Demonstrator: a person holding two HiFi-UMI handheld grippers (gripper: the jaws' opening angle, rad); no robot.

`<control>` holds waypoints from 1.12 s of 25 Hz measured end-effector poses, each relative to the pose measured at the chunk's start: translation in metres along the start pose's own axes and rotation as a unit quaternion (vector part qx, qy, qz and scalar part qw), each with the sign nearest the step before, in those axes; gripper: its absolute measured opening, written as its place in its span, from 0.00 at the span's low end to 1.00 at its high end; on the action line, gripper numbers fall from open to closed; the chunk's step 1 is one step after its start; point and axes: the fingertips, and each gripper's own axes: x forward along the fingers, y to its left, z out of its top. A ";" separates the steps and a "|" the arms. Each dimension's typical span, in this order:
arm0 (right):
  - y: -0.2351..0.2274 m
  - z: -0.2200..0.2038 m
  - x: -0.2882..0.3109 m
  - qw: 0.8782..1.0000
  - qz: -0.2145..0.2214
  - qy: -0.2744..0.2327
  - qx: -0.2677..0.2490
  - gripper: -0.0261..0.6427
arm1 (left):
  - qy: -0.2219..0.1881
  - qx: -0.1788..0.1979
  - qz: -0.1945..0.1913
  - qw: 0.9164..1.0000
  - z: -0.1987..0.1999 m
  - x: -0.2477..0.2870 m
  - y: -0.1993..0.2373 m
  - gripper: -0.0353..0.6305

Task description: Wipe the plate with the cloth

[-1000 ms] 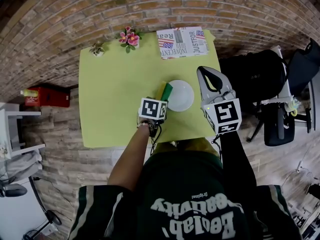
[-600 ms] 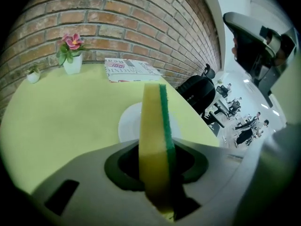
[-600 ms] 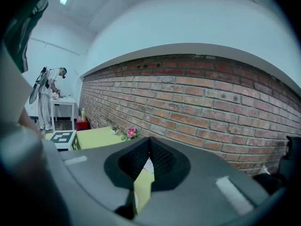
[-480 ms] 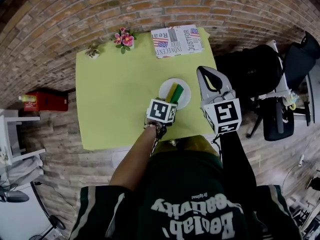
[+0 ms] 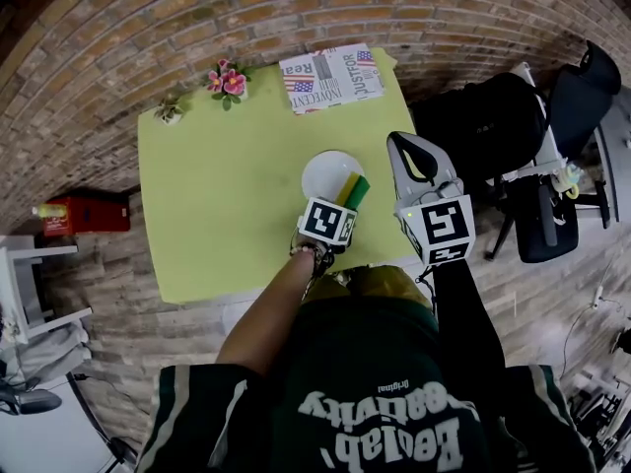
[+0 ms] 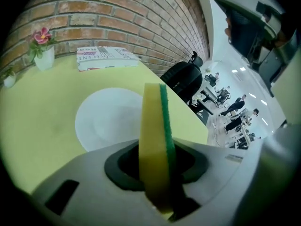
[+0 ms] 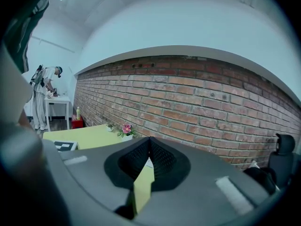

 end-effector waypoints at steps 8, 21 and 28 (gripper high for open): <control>-0.004 -0.006 -0.008 1.000 -0.002 0.002 0.003 0.06 | 0.001 -0.005 0.008 1.000 -0.003 0.001 0.001 0.26; 0.007 -0.002 -0.001 1.000 0.022 -0.010 0.006 0.06 | -0.013 -0.046 0.046 0.998 -0.015 -0.022 0.033 0.26; 0.016 0.007 0.007 0.999 0.039 -0.022 0.006 0.06 | -0.024 -0.078 0.072 0.994 -0.025 -0.040 0.056 0.26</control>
